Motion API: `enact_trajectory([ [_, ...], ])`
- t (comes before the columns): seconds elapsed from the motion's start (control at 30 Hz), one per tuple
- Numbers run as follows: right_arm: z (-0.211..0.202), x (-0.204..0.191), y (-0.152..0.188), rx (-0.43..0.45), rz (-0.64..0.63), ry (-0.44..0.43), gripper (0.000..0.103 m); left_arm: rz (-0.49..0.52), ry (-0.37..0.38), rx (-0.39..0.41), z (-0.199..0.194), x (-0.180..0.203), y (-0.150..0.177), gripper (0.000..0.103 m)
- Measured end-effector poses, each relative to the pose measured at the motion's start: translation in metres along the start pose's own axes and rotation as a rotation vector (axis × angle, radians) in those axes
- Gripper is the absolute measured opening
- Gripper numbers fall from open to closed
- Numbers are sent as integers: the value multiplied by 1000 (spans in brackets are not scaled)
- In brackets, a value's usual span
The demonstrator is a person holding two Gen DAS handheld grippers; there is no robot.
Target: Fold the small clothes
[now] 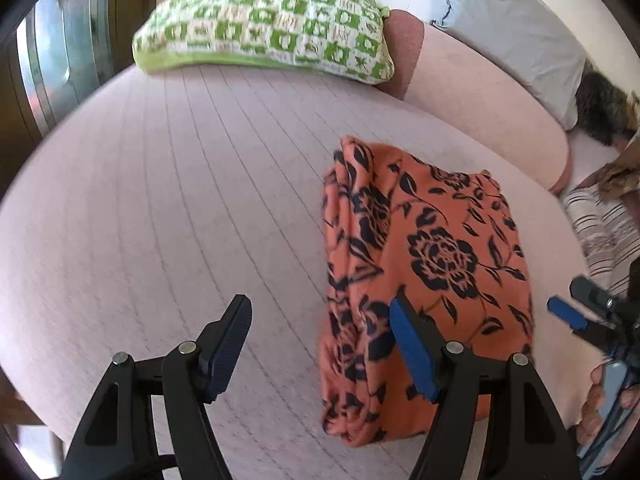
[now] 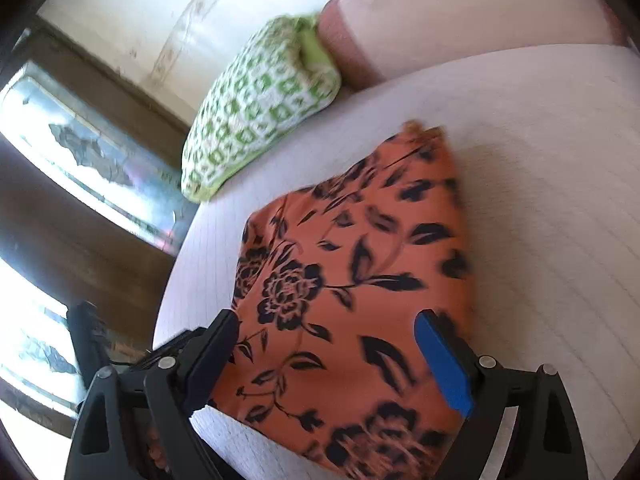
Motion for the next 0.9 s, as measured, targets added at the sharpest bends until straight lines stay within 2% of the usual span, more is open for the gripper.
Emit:
enact_trajectory([
  [0.1, -13, 28, 15, -11, 56, 22, 91, -10, 76, -25, 2, 9, 12, 72],
  [0.23, -12, 49, 17, -16, 134, 11, 91, -1, 116, -57, 8, 20, 20, 72],
  [0.33, -18, 48, 15, 2, 144, -6, 91, 12, 82, -58, 11, 18, 22, 72],
  [0.43, -27, 24, 10, 24, 95, -48, 91, 11, 51, -36, 10, 13, 21, 72],
  [0.5, -18, 2, 13, -15, 43, -101, 91, -1, 52, -38, 12, 11, 25, 72],
  [0.57, -3, -4, 21, -64, 12, -106, 91, 12, 26, -71, 21, 10, 32, 72],
  [0.63, 21, 10, 37, -157, 56, -96, 91, 31, -7, -97, 29, 7, 38, 74],
  [0.67, 30, 19, 44, -189, 87, -62, 91, 31, -8, -100, 27, 7, 37, 74],
  [0.7, 25, 14, 40, -165, 78, -78, 91, 31, -5, -99, 23, 8, 35, 73],
  [0.77, 9, 0, 26, -102, 28, -116, 91, 45, 50, -37, 5, 15, 21, 74],
  [0.83, -3, 5, 6, -36, 3, -77, 91, 62, 69, 12, -3, 20, 5, 76],
  [0.9, -4, 21, -6, -17, 34, -38, 91, 67, 103, 13, 3, 26, -11, 79],
])
Point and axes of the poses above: each gripper's, at about its wrist camera, not at the fingertips, and z roughly the way its jaws point, x to its right, y to its underside, the point moved 9 cm from there along z, roughly the way its jaws point, and after that the axes turned 11 degrees about -y, right-handed, at the moved point
